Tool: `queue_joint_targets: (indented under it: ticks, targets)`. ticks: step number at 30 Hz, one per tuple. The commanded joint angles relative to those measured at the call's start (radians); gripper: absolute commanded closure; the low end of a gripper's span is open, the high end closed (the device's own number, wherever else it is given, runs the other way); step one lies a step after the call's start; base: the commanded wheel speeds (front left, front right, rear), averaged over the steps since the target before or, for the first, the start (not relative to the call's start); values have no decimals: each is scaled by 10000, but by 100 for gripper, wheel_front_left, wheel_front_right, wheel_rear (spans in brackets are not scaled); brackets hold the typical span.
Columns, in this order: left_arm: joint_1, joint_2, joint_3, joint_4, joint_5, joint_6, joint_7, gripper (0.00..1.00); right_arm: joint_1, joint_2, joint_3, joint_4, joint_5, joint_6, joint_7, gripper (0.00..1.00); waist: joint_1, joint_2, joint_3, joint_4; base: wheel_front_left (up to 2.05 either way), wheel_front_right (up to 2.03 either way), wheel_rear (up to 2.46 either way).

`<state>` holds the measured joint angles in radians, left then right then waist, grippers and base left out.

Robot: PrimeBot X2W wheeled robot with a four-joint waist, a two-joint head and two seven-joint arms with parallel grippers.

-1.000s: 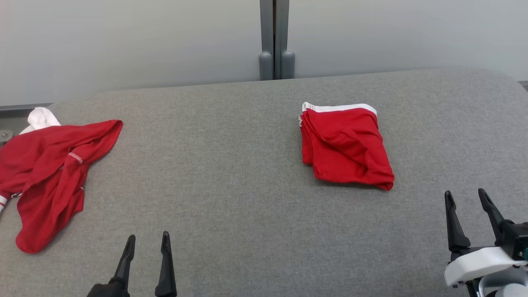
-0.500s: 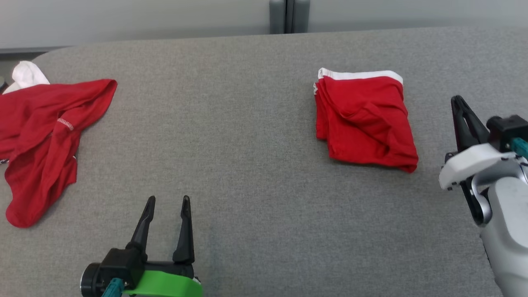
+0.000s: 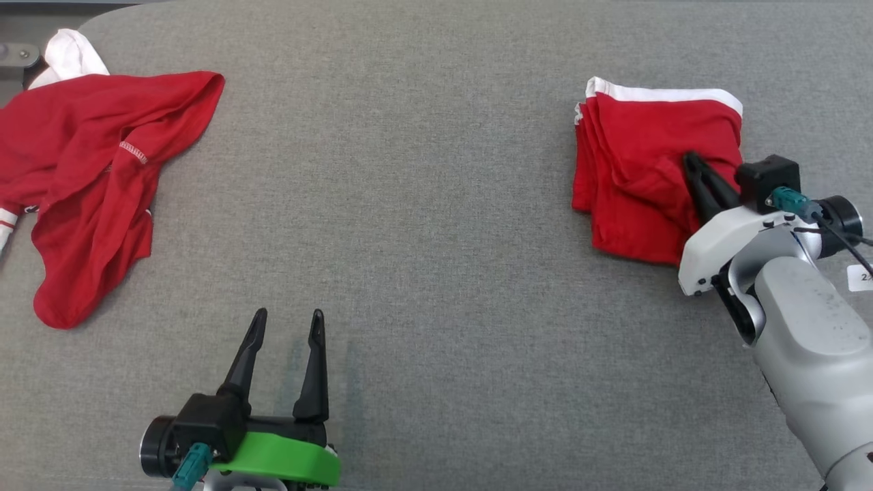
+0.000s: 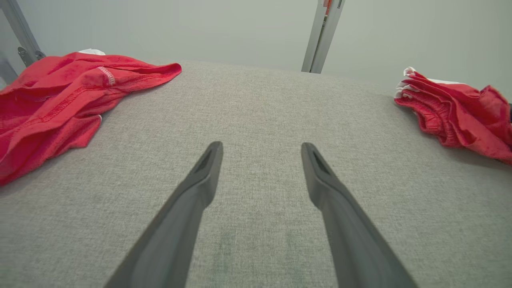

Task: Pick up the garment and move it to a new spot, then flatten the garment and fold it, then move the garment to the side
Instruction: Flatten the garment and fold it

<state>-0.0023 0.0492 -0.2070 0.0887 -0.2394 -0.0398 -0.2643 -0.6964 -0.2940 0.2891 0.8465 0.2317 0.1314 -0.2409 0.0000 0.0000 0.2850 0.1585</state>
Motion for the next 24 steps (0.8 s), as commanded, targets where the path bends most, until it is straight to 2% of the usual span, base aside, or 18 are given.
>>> queue_joint_targets:
  ticks: [1, 9, 14, 20, 24]
  targets:
    - [-36, 24, 36, 5, 51, 13, 0, 0, 192, -63, 317, 53, 297, -14, -97, 100, 0, 0, -135, -9, 0, 0, 0]
    - [216, 26, 92, -79, 61, 112, 0, 0, 760, -352, 3245, -710, 2322, -14, 293, 100, 0, 0, -487, -382, 0, 0, 0]
    - [347, 26, 181, -41, 137, 79, 0, 0, 658, -395, 4605, -1200, 3091, -14, 225, 100, 0, 0, -677, -651, 0, 0, 0]
    - [508, 28, 284, 29, 156, 69, 0, 0, 737, -122, 5074, -1250, 3572, -14, -107, 100, 0, 0, -1103, -795, 0, 0, 0]
    - [792, 28, 433, 63, 151, 132, 0, 0, 1093, -156, 4287, -1483, 3421, -14, -249, 98, 0, 0, -1619, -841, 0, 0, 0]
